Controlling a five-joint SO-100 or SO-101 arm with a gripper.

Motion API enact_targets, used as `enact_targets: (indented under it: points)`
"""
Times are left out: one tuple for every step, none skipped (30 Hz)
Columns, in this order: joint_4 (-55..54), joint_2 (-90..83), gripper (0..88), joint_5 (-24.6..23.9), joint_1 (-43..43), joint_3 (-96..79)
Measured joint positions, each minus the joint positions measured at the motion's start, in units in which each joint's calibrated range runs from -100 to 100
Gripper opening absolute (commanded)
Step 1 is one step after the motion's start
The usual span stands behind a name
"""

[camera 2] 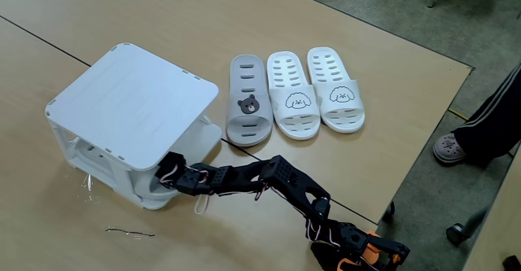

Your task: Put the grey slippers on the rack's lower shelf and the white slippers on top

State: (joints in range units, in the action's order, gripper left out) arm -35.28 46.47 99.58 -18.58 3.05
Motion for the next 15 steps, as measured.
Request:
enact_targets:
  points:
    - [1.9, 1.6, 0.8, 0.0, 0.0, 3.8]
    - [3.6, 3.1, 0.8, 0.0, 0.0, 7.3]
    - [5.1, 4.2, 1.3, 0.0, 0.0, 10.0]
    - [5.7, 4.9, 2.1, 0.0, 0.0, 11.8]
    - [5.8, 5.3, 5.6, 0.0, 0.0, 12.8]
    - [6.0, 5.4, 12.8, 0.0, 0.0, 13.0]
    - [6.0, 5.4, 21.6, 0.0, 0.0, 13.0]
    - [6.0, 5.4, 29.4, 0.0, 0.0, 13.0]
    - [6.0, 5.4, 35.7, 0.0, 0.0, 13.0]
    - [6.0, 5.4, 40.2, 0.0, -0.1, 13.1]
    - [6.0, 5.4, 43.0, 0.0, -0.3, 13.1]
    - [6.0, 5.4, 44.5, 0.0, -0.3, 12.9]
    - [5.9, 4.5, 44.5, 0.0, -0.2, 10.6]
    - [5.8, 3.1, 44.5, 0.1, -0.2, 8.9]
    - [5.8, 0.4, 44.4, 0.1, -0.1, 6.1]
